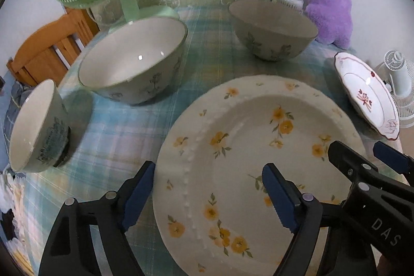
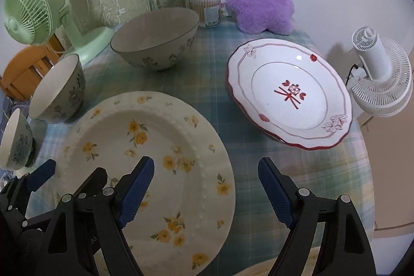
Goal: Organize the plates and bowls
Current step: 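Grasp the rim of the beaded-rim yellow-floral plate with both grippers, then lift the beaded-rim plate and carry it over the first plate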
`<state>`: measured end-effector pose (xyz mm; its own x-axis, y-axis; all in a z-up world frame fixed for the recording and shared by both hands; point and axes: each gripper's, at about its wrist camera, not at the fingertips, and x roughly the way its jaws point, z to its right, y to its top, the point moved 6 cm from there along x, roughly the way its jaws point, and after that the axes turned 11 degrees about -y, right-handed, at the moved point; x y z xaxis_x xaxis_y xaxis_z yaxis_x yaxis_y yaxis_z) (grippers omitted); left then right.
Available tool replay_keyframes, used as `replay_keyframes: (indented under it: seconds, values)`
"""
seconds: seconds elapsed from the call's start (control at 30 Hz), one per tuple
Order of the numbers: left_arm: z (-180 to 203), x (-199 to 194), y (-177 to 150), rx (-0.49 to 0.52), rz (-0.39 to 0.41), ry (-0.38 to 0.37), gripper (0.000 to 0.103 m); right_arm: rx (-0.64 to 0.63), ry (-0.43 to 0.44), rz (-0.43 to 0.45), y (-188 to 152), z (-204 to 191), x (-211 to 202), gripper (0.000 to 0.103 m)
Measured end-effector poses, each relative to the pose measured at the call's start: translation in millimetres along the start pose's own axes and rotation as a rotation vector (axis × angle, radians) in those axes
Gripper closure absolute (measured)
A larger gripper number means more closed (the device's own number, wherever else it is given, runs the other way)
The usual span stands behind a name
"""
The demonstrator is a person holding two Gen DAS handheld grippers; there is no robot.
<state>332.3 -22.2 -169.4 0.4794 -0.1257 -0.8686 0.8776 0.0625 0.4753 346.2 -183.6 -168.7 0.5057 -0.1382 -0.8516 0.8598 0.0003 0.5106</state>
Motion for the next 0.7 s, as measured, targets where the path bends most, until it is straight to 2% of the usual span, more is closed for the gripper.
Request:
replay_keyframes:
  seconds: [0.23, 0.47, 0.7]
  values:
    - [-3, 8, -4, -0.011, -0.024, -0.010, 0.024, -0.010, 0.046, -0.047, -4, -11, 14, 0.032]
    - [-6, 6, -6, -0.002, -0.050, -0.011, 0.025, -0.039, 0.017, -0.060, -6, -17, 15, 0.035]
    - [-14, 2, -11, 0.011, -0.059, -0.008, 0.023, -0.080, 0.056, -0.067, -11, -28, 12, 0.036]
